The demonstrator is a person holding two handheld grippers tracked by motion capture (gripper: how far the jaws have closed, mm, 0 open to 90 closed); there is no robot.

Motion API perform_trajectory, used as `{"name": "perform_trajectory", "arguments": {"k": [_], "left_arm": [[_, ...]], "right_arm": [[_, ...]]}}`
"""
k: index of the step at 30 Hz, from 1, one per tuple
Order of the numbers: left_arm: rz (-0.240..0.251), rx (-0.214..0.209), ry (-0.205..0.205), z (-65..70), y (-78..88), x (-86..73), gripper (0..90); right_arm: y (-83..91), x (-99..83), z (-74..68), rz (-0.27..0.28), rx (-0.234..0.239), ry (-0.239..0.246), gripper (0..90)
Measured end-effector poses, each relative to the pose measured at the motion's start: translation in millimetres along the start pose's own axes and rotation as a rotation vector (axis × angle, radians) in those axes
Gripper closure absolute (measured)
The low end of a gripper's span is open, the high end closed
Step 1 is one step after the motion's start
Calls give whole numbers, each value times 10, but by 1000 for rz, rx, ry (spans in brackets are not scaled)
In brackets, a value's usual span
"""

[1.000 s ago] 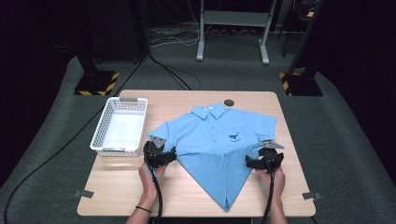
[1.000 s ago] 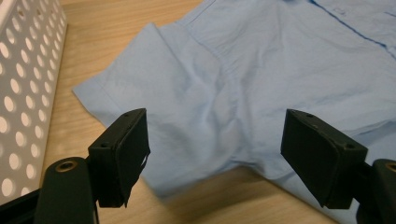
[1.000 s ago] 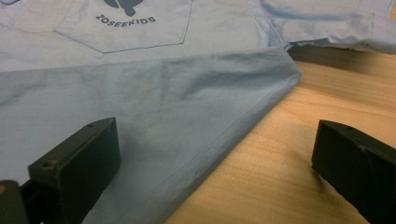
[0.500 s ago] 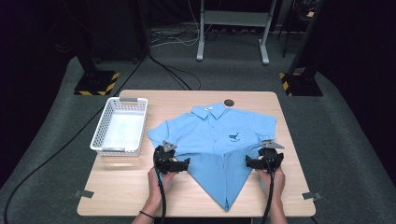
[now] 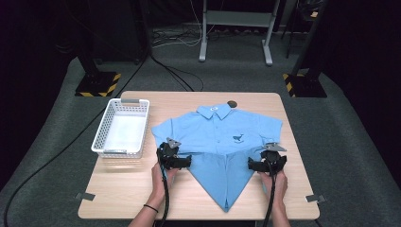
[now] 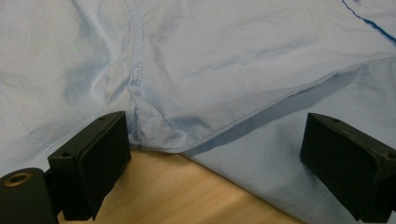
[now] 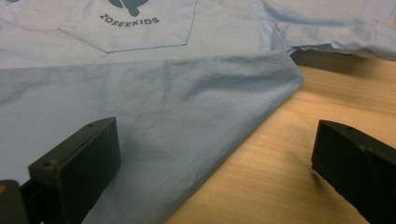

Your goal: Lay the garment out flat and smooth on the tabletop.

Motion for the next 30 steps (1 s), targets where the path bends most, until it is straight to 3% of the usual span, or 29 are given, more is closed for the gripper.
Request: {"name": "perform_trajectory", "arguments": {"k": [14,30], "left_arm": [[-19,13,-23,-123,-141,143,52],[-30,29,-7,-233,-279,284,2]], "right_arm": [[-132,127,-8,-27,12,-29,0],[-343,326,-6,-29,3,-34,0]]}}
Point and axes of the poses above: each handheld gripper's, and its own axes: y roughly backward along the jaws, x roughly out of its top, z roughly to its right, the point moved 1 cm from there along -y, roughly forward along the jaws, and after that the axes turned 8 degrees about -x, right-handed, at the moved point
